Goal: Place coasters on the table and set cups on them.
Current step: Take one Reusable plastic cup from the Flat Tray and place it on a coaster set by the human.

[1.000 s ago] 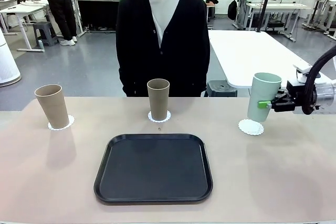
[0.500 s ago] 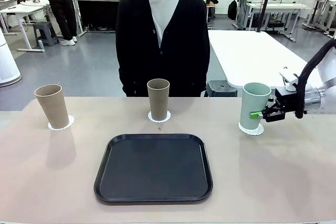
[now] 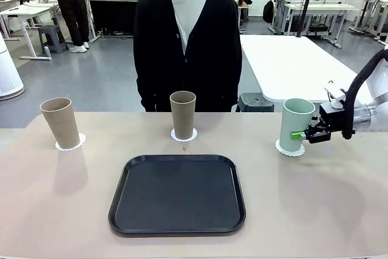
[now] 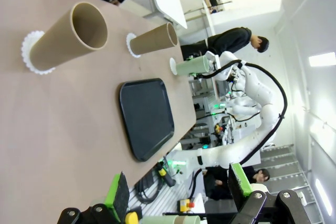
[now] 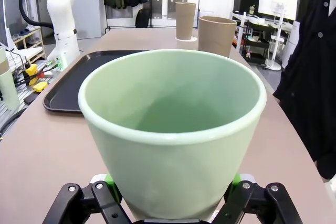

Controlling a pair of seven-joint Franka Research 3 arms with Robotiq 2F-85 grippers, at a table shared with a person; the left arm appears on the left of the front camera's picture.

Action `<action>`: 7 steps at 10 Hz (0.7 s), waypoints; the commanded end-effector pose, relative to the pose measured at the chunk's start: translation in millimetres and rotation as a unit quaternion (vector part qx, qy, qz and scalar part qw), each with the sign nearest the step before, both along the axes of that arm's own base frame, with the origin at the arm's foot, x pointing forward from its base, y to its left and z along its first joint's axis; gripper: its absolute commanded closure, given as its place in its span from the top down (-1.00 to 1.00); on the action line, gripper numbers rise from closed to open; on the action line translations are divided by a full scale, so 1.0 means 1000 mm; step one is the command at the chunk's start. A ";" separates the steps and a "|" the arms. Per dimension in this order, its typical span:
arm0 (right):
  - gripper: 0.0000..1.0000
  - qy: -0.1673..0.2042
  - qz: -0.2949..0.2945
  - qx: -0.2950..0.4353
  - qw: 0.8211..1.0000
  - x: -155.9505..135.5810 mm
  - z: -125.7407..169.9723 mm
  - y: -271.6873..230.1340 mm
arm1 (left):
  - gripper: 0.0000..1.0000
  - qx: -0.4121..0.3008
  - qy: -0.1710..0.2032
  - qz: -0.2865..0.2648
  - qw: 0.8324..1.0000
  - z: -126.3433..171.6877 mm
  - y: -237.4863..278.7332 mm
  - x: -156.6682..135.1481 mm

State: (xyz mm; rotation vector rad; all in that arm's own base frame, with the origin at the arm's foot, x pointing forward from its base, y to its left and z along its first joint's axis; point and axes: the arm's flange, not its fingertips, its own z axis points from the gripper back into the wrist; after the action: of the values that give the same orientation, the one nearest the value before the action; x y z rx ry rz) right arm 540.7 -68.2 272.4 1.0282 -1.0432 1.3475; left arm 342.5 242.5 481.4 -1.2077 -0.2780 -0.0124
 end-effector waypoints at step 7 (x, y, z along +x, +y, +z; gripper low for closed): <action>0.69 0.017 0.008 0.036 0.999 0.014 -0.008 -0.013 | 1.00 -0.004 -0.005 0.002 1.000 0.002 0.001 -0.001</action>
State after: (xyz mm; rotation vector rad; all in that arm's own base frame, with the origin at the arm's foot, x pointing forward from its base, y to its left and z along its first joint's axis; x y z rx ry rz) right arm 546.6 -79.7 261.9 1.0844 -1.0582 1.3262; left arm 342.5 242.5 481.4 -1.2077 -0.2780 -0.0124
